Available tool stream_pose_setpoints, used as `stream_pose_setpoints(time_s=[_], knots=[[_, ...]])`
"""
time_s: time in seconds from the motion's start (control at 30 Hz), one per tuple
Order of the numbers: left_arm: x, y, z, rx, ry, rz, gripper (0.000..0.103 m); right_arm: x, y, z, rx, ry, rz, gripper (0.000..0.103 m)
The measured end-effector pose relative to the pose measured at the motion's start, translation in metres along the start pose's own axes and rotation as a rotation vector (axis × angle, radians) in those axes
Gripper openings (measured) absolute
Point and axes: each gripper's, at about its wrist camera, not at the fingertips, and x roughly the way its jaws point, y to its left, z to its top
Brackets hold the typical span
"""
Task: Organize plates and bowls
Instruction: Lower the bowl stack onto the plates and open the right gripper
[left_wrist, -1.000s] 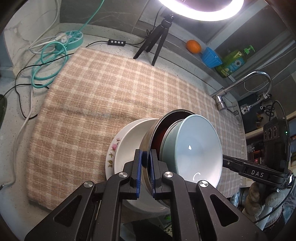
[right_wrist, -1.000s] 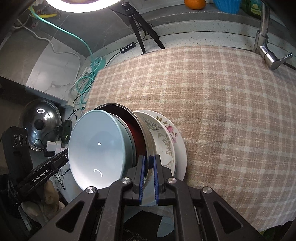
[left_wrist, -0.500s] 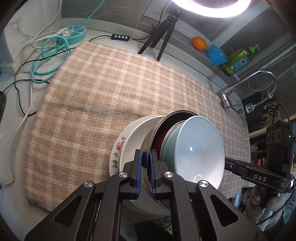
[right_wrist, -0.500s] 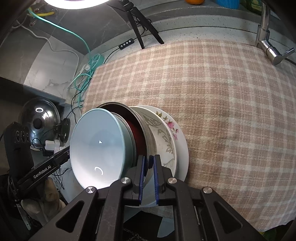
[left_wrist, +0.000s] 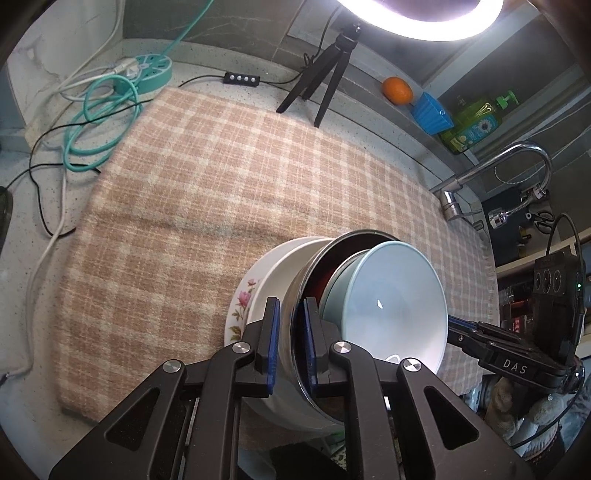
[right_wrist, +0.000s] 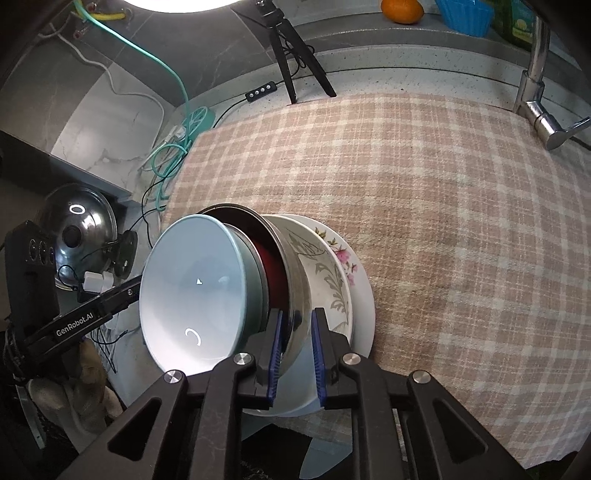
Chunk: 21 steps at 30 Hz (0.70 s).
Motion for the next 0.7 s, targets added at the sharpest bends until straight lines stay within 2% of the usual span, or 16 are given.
stream_pose_setpoints(time_s=[0.3,0.7], knots=[[-0.015,0.006,0.0,0.025,-0.055,0.044,0.011,-0.02,-0.002,-0.009,-0.019,-0.088,-0.033,0.019],[-0.06,-0.019,-0.018,0.157,-0.238,0.161,0.013,-0.057,0.014,-0.033,-0.092,-0.275,-0.126,0.019]])
